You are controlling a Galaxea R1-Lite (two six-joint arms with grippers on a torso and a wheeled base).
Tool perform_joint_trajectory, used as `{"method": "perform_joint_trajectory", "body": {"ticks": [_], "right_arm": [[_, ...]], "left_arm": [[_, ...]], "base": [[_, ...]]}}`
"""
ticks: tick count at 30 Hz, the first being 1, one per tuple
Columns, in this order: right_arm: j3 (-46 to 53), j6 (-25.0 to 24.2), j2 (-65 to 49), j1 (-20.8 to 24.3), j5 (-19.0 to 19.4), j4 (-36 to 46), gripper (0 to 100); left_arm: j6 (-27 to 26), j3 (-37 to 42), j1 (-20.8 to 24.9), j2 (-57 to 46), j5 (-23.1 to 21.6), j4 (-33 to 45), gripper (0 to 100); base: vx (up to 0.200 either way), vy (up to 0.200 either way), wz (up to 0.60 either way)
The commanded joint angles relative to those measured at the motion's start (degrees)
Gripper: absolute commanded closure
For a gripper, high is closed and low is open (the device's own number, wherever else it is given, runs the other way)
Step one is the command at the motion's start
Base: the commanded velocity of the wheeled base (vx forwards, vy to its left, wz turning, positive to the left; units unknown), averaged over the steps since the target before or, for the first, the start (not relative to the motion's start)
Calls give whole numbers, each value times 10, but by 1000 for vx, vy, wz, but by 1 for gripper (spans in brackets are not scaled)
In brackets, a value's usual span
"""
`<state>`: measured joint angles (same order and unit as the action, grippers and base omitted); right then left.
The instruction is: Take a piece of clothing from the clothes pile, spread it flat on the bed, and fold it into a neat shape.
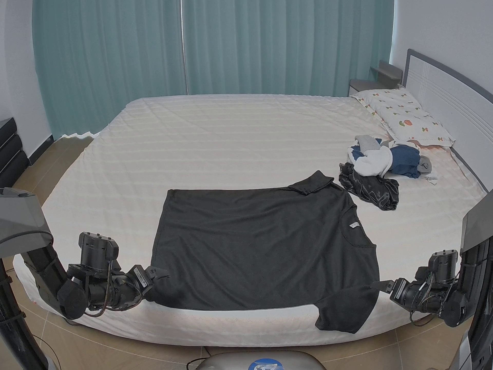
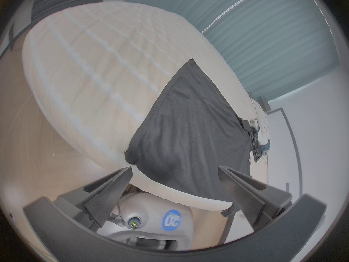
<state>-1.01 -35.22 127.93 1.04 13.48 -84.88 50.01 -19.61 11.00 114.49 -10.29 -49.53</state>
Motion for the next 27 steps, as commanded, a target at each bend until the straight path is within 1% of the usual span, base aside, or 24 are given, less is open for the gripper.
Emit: {"method": "perform_joint_trajectory", "body": {"ticks": [1,3,5,6,7,8,9,11,15,16,18,22,24,27], "right_arm": [[10,3,0,2,4,-12,0],[10,8,4,6,5,-12,0],[10,8,6,7,6,-12,0],[10,8,6,8,7,-12,0],[10,8,6,8,7,-12,0],[10,8,5,8,7,-12,0],[10,7,5,7,7,-13,0],[10,4,4,7,6,-14,0],[10,2,2,4,7,-14,0],[10,2,3,4,7,-15,0],[10,2,3,6,7,-20,0],[10,0,6,7,5,-42,0],[10,1,6,7,5,-42,0],[10,0,6,7,5,-42,0]], "left_arm": [[-88,-21,-42,13,-26,15,0],[-121,-40,-48,27,-27,31,0],[-146,-80,-55,42,-27,64,0],[-151,-101,-58,45,-27,87,0],[-151,-104,-58,45,-27,91,0],[-153,-135,-60,52,-27,145,0],[-155,-148,-59,57,-28,169,0],[-155,-166,-58,68,-30,196,0],[-163,-172,-55,102,-19,182,0],[-183,-161,-49,109,-12,157,0],[-195,-151,-48,113,-10,141,0],[-198,-148,-36,115,-3,138,0],[-198,-148,-26,115,7,138,0],[-198,-148,-25,115,9,138,0]], "base": [[0,0,0],[0,0,0],[0,0,0],[0,0,0],[0,0,0],[0,0,0],[0,0,0],[0,0,0],[0,0,0],[0,0,0],[0,0,0],[0,0,0],[0,0,0],[0,0,0]]}}
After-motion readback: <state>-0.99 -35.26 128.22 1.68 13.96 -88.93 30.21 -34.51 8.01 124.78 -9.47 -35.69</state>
